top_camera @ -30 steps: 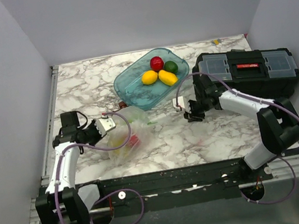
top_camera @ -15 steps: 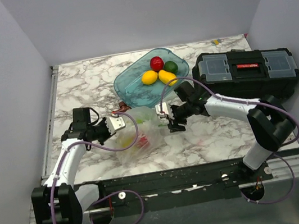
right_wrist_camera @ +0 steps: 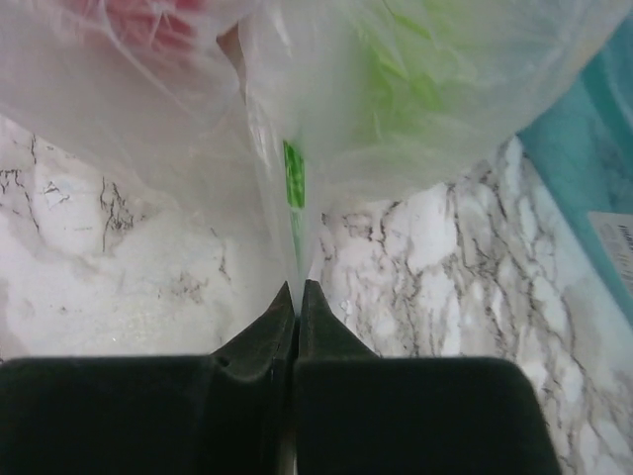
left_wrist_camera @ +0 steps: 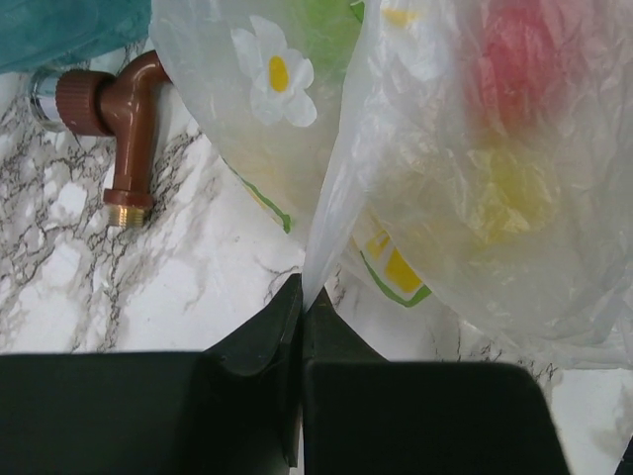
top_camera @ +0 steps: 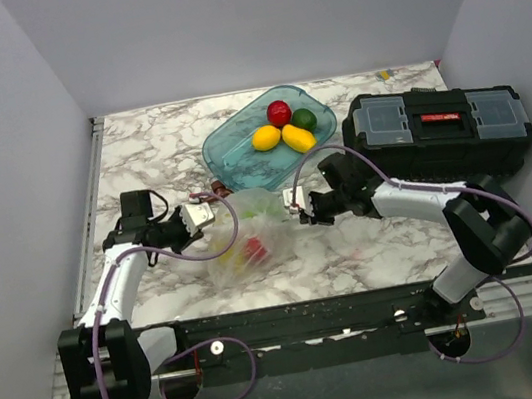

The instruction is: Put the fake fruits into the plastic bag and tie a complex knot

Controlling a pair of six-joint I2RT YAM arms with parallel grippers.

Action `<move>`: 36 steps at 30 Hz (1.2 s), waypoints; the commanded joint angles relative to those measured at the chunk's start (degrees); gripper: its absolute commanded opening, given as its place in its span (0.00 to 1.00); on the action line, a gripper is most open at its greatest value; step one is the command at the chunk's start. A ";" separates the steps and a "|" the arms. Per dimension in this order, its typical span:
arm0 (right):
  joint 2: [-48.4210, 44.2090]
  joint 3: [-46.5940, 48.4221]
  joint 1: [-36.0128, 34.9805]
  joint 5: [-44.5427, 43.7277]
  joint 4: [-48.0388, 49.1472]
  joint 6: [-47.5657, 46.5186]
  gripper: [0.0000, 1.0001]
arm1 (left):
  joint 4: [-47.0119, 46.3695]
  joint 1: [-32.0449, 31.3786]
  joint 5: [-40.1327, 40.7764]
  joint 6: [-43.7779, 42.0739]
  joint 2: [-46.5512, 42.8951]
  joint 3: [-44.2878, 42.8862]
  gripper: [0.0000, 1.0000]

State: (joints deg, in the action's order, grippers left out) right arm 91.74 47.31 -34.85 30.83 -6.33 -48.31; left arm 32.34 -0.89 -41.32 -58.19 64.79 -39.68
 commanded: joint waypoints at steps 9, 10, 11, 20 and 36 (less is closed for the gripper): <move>-4.80 -2.26 7.28 -5.66 -13.32 -4.30 0.01 | 6.73 3.90 1.83 -6.55 -2.19 -0.19 0.00; -5.68 -0.65 7.30 -4.35 -14.72 -3.25 0.01 | 7.45 2.98 0.67 -5.14 -3.65 -0.79 0.00; -6.72 1.36 7.26 -3.64 -15.83 -2.39 0.01 | 7.71 1.84 -0.07 -4.05 -5.00 -1.15 0.00; -6.86 -0.08 10.38 -7.91 -18.64 -6.22 0.01 | 7.21 2.87 1.33 -5.21 -3.08 -0.92 0.00; -4.73 -4.84 13.05 -8.63 -15.60 -7.67 0.01 | 5.82 3.81 5.73 -9.25 0.99 2.34 0.00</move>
State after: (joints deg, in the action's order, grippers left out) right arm 88.60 45.15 -26.17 32.88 -14.39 -55.35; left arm 34.98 -0.34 -45.45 -66.76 66.98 -36.49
